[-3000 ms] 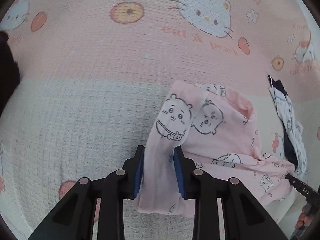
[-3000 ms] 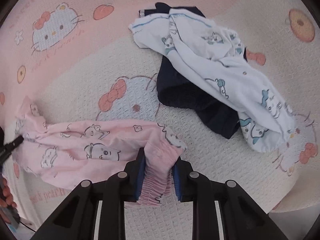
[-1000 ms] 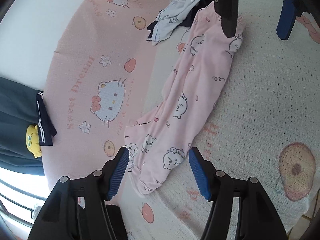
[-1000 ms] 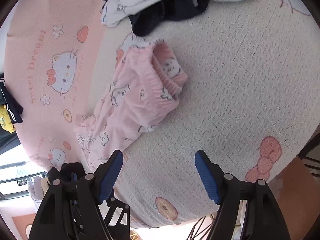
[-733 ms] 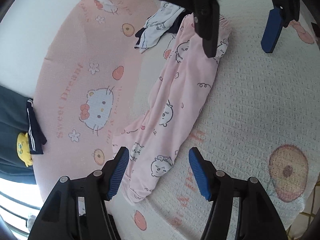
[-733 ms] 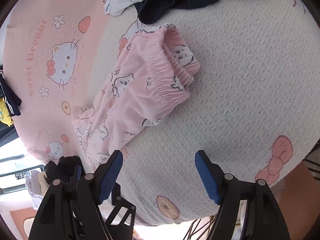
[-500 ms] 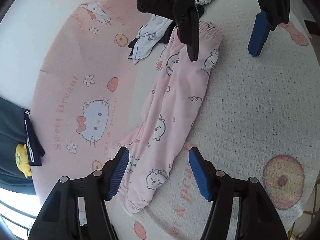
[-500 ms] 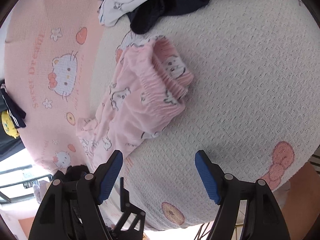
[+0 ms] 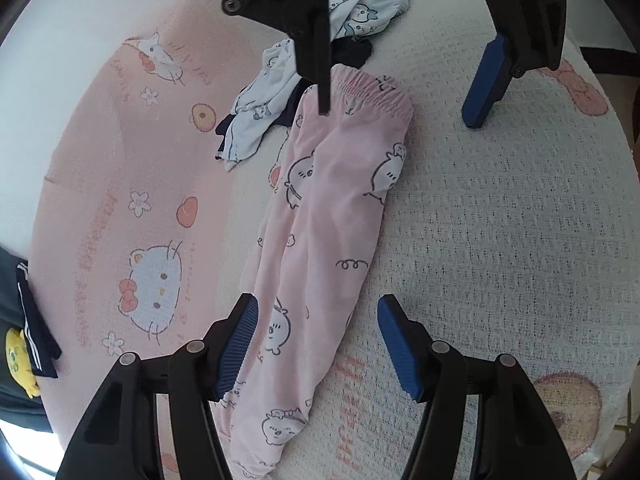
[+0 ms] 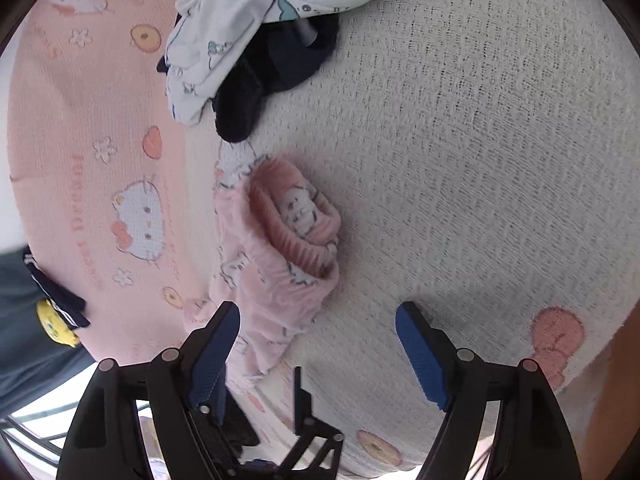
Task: Fold clothes
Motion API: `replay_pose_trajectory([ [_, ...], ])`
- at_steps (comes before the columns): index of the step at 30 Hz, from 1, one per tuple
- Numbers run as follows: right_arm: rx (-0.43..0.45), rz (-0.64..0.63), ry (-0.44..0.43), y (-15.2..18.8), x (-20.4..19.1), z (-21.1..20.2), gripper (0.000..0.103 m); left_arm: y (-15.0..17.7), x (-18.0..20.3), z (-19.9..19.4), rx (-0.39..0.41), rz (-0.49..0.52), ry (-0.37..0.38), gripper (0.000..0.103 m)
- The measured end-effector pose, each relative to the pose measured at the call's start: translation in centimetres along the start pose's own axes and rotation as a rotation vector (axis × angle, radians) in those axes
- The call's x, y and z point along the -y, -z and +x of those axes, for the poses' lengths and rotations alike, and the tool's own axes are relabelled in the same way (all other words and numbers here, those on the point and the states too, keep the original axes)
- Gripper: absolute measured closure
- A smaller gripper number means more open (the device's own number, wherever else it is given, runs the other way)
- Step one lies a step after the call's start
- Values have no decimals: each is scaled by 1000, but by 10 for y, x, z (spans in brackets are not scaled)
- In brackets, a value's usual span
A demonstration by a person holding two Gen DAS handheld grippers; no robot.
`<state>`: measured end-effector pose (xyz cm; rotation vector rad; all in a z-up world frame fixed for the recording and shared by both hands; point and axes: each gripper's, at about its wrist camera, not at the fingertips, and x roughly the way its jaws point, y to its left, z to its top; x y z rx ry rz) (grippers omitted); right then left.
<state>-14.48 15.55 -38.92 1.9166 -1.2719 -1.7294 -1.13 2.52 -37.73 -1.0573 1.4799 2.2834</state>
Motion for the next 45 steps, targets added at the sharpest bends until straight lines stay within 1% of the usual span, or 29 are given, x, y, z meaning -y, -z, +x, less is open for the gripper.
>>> replay_pose_trajectory([
  [2, 6, 1, -13, -5, -2, 1, 23, -4, 2, 4, 7, 20, -10, 43],
  [4, 7, -6, -20, -11, -5, 2, 23, -8, 1, 7, 17, 14, 2, 43],
  [6, 7, -22, -22, -17, -9, 4, 22, -12, 1, 10, 26, 2, 15, 43],
  [8, 6, -35, -34, -20, -14, 8, 19, -17, 0, 13, 35, -12, 13, 43],
  [11, 9, -66, -40, -22, -22, 15, 16, -24, -4, 20, 46, -27, 24, 44],
  [14, 24, -90, -50, -23, -25, 14, 17, -30, -8, 25, 58, -49, 47, 43],
  [15, 30, -85, -50, -22, -23, 13, 22, -31, -7, 26, 64, -44, 40, 43],
  [16, 36, -80, -50, -22, -20, 11, 33, -31, -6, 28, 68, -38, 31, 43],
  [17, 40, -59, -47, -21, -14, 10, 40, -32, -5, 28, 69, -31, 19, 43],
  [18, 43, -33, -44, -21, -7, 8, 48, -32, -3, 29, 72, -23, 8, 43],
  [19, 40, -8, -45, -25, -6, 11, 54, -32, -1, 29, 83, -8, -4, 43],
  [20, 27, 11, -48, -29, -5, 13, 56, -32, 2, 29, 93, 9, -21, 43],
  [21, 21, 17, -47, -30, -3, 12, 61, -31, 4, 28, 101, 19, -35, 43],
  [23, 17, 7, -39, -31, -4, 12, 62, -30, 9, 28, 116, 37, -64, 43],
  [26, 39, -62, -35, -27, -14, 9, 62, -31, 12, 28, 119, 51, -89, 43],
  [28, 60, -107, -72, -23, -23, 6, 62, -32, 11, 29, 115, 44, -93, 43],
  [30, 51, -154, -127, -22, -34, 4, 62, -34, 8, 31, 104, 14, -81, 43],
  [32, 50, -197, -130, -20, -43, 3, 62, -34, 3, 33, 110, -30, -54, 43],
  [33, 51, -211, -119, -20, -50, 9, 62, -34, 0, 35, 112, -57, -37, 43],
  [35, 53, -223, -83, -20, -62, 21, 62, -32, -10, 38, 103, -135, 24, 46],
  [37, 39, -200, -64, -21, -55, 22, 60, -26, -25, 43, 81, -246, 117, 49],
  [39, 25, -173, -54, -21, -47, 21, 60, -18, -43, 52, 57, -379, 240, 53],
  [41, 22, -137, -58, -24, -39, 26, 48, -7, -58, 62, 29, -505, 354, 54],
  [42, 22, -113, -64, -24, -34, 25, 34, -3, -64, 67, 17, -562, 405, 55],
  [43, 25, -84, -78, -24, -28, 25, 32, 1, -68, 70, 11, -597, 438, 55],
  [44, 29, -52, -94, -23, -23, 25, 32, 4, -70, 71, 7, -615, 454, 55],
  [45, 33, -20, -111, -22, -18, 25, 32, 4, -69, 71, 8, -611, 450, 55],
])
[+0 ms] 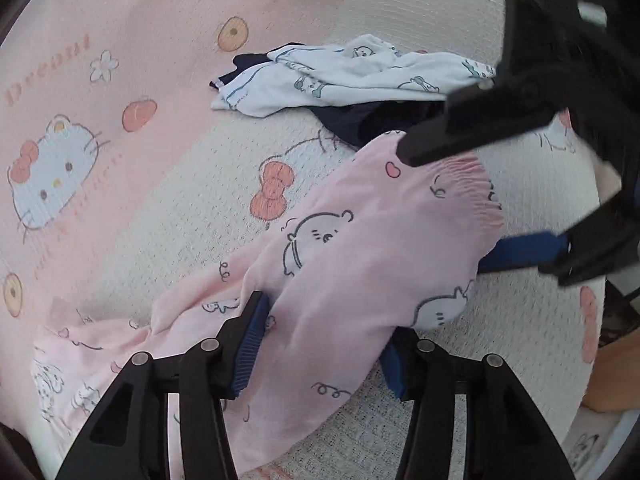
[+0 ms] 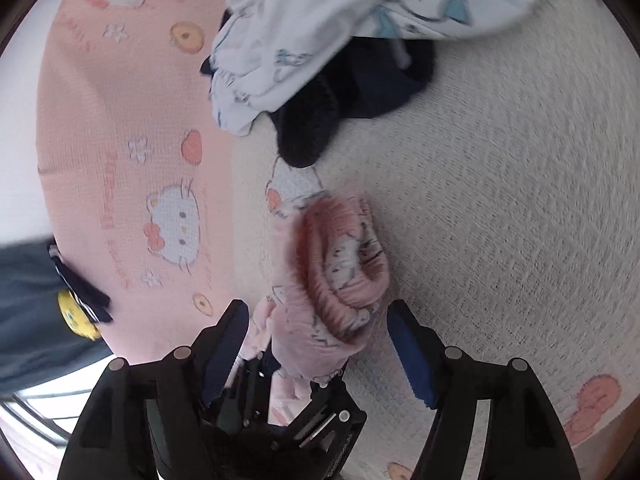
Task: Fold clothes
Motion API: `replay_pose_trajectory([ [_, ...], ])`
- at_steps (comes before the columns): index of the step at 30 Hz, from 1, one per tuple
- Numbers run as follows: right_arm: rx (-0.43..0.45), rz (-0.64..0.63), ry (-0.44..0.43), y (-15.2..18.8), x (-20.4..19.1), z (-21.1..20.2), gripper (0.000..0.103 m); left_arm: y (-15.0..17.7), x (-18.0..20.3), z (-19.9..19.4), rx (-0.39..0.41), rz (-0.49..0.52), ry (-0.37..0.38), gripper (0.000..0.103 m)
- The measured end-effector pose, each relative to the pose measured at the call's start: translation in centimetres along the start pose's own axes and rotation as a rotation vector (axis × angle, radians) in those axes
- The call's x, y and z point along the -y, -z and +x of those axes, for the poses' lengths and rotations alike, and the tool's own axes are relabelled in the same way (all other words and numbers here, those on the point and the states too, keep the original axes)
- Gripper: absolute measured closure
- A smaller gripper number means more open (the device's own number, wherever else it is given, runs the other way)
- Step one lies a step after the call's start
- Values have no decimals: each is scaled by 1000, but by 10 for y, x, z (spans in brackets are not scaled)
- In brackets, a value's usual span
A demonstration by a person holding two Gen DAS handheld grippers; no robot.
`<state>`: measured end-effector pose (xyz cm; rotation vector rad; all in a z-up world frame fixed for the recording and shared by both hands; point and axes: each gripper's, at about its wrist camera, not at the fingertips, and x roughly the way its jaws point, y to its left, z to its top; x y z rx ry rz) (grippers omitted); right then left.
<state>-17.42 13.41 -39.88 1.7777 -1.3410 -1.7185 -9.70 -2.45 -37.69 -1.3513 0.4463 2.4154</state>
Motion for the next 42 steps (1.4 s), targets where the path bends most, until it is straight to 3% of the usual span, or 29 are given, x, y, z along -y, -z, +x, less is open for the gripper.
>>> replay_pose_trajectory([
  [7, -46, 106, -100, 5, 10, 19, 32, 6, 0, -2, 7, -41, 9, 55],
  [16, -32, 119, -89, -7, 4, 27, 33, 9, -3, 1, 15, -57, 21, 55],
  [17, -26, 131, -90, -9, 5, 26, 37, 9, -4, 1, 15, -56, 23, 55],
  [19, -18, 124, -47, -12, 5, 26, 59, 10, -3, 1, 15, -54, 23, 55],
  [21, -2, 88, -2, -13, 2, 25, 72, 11, -3, 0, 17, -55, 22, 55],
  [28, 68, -155, 155, -10, -36, 22, 74, 10, -7, 1, 10, -80, 42, 53],
  [30, 78, -211, 190, -9, -46, 22, 74, 9, -10, 1, -5, -88, 70, 46],
  [32, 85, -252, 217, -6, -55, 24, 74, 8, -16, -2, -29, -118, 108, 44],
  [37, 93, -278, 224, -8, -57, 21, 74, 12, -47, -14, -60, -312, 283, 43],
  [42, 107, -353, 273, 4, -70, 15, 74, 29, -81, -25, -97, -508, 389, 43],
])
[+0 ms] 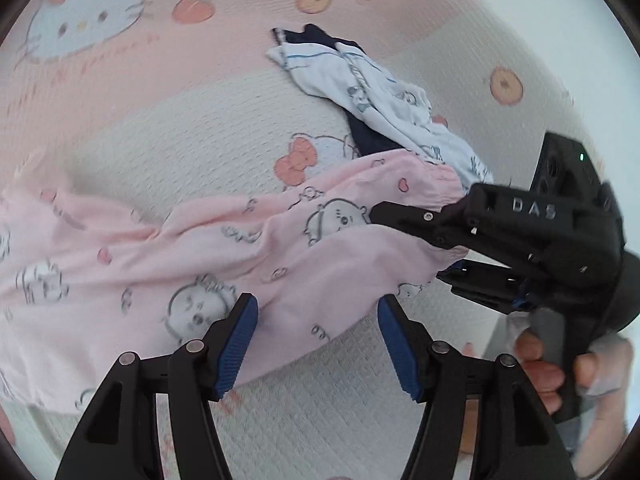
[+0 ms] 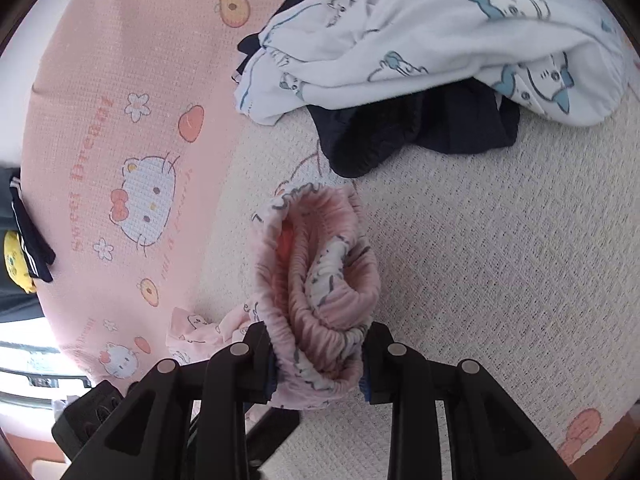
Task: Fold clothes
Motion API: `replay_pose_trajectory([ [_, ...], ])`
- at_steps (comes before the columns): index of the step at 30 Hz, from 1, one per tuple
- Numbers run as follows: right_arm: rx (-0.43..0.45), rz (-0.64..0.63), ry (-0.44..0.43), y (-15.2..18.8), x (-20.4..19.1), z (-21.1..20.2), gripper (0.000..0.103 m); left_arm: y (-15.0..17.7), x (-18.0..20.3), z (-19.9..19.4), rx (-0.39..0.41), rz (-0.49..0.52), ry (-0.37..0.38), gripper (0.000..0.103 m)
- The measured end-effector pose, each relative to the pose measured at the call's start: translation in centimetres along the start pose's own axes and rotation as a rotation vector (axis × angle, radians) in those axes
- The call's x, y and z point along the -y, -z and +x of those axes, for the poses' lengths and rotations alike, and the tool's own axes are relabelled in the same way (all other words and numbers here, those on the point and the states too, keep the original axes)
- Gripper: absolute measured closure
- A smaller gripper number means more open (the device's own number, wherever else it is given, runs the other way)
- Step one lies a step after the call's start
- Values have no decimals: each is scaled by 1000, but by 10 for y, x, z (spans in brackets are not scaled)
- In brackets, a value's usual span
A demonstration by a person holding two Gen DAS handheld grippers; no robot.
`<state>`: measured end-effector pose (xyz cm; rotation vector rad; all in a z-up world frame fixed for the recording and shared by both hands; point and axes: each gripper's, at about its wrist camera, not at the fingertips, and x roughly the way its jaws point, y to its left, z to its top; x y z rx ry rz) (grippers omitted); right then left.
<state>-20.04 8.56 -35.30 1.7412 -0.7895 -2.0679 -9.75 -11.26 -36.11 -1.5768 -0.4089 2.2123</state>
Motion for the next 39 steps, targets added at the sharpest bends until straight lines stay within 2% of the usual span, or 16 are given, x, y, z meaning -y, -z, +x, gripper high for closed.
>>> replay_pose_trajectory([
  [3, 32, -107, 52, 10, -15, -8, 74, 8, -12, -13, 4, -63, 21, 43],
  [9, 98, -392, 170, 29, -63, -15, 74, 7, -18, -34, 19, -100, 31, 43],
  [13, 106, -549, 277, 48, -82, -11, 73, 1, -26, -48, 31, -142, 80, 43],
  [15, 96, -586, 286, 54, -86, -10, 72, -5, -30, -52, 30, -165, 101, 43],
  [16, 94, -594, 276, 55, -87, -11, 72, -8, -33, -53, 29, -179, 115, 43],
  [19, 51, -577, 149, 55, -88, -8, 72, -14, -44, -60, 36, -248, 219, 43],
  [21, 14, -564, 74, 59, -87, -9, 70, -16, -47, -66, 61, -266, 241, 43],
  [23, -5, -569, 42, 62, -90, -7, 64, -19, -49, -70, 74, -274, 267, 43],
  [24, -11, -588, 37, 64, -93, -5, 58, -19, -50, -70, 71, -280, 271, 43],
  [26, -24, -641, 44, 70, -102, 1, 54, -20, -52, -70, 66, -290, 279, 43],
  [30, -72, -697, 61, 82, -111, 13, 53, -20, -62, -68, 62, -331, 316, 43],
  [32, -95, -722, 71, 87, -115, 20, 53, -20, -68, -65, 63, -378, 369, 43],
  [35, -132, -724, 45, 88, -117, 28, 48, -23, -75, -61, 43, -404, 359, 34],
  [36, -155, -694, 4, 87, -115, 29, 40, -24, -76, -59, 38, -406, 346, 33],
  [37, -178, -663, -29, 86, -114, 30, 36, -24, -75, -56, 34, -409, 329, 33],
  [39, -186, -640, -42, 86, -114, 30, 36, -23, -76, -50, 15, -404, 304, 33],
])
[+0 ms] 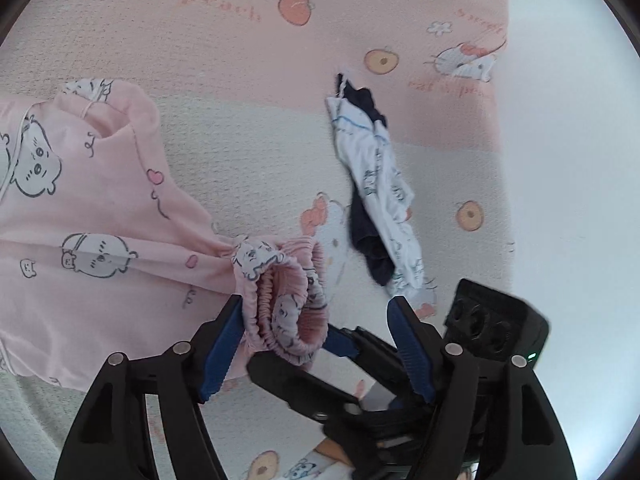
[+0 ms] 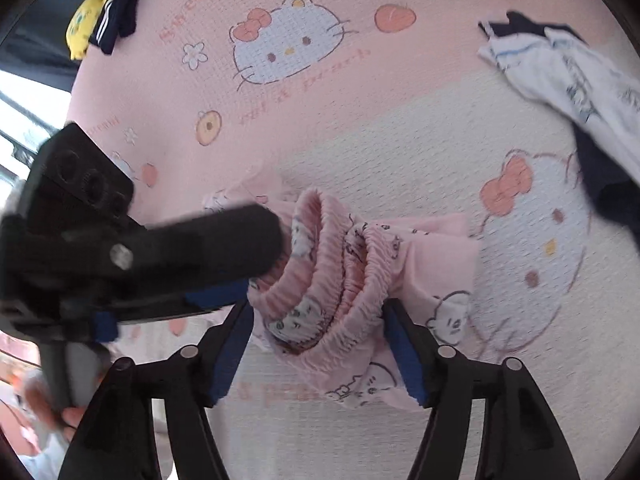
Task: Fold clothes
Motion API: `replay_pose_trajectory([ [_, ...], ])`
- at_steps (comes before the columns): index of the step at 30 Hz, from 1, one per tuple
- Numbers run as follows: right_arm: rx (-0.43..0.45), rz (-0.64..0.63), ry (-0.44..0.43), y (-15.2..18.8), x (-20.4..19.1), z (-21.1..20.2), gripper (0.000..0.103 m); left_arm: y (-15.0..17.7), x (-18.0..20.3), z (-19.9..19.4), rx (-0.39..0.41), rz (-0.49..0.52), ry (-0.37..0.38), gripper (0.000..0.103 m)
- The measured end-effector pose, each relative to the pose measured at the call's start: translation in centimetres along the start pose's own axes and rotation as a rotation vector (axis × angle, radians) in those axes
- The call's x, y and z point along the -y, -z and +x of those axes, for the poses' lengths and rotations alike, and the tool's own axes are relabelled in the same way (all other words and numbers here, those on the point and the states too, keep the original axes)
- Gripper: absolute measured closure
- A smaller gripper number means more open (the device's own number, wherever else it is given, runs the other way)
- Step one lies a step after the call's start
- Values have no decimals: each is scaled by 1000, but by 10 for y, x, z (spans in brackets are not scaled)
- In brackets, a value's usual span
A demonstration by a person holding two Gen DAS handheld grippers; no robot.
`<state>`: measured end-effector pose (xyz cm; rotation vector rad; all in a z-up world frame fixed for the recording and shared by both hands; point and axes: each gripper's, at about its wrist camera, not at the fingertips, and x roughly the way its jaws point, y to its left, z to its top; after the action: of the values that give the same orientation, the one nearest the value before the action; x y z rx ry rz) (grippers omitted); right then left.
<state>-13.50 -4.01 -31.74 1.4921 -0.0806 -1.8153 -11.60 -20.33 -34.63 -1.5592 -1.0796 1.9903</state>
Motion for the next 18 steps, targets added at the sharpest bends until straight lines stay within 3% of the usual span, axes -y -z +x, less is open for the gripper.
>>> replay_pose_trajectory([
  [5, -24, -31, 20, 1, -6, -2, 36, 5, -11, 2, 57, 7, -51, 33],
  [11, -68, -58, 64, 5, -4, -14, 36, 14, -5, 9, 66, 139, -258, 62],
  [15, -72, -18, 65, 5, 9, -25, 36, 13, -14, 6, 83, 113, -275, 62],
  [18, -49, 67, 60, 3, 27, -33, 33, 12, -18, 6, 89, 122, -331, 62],
])
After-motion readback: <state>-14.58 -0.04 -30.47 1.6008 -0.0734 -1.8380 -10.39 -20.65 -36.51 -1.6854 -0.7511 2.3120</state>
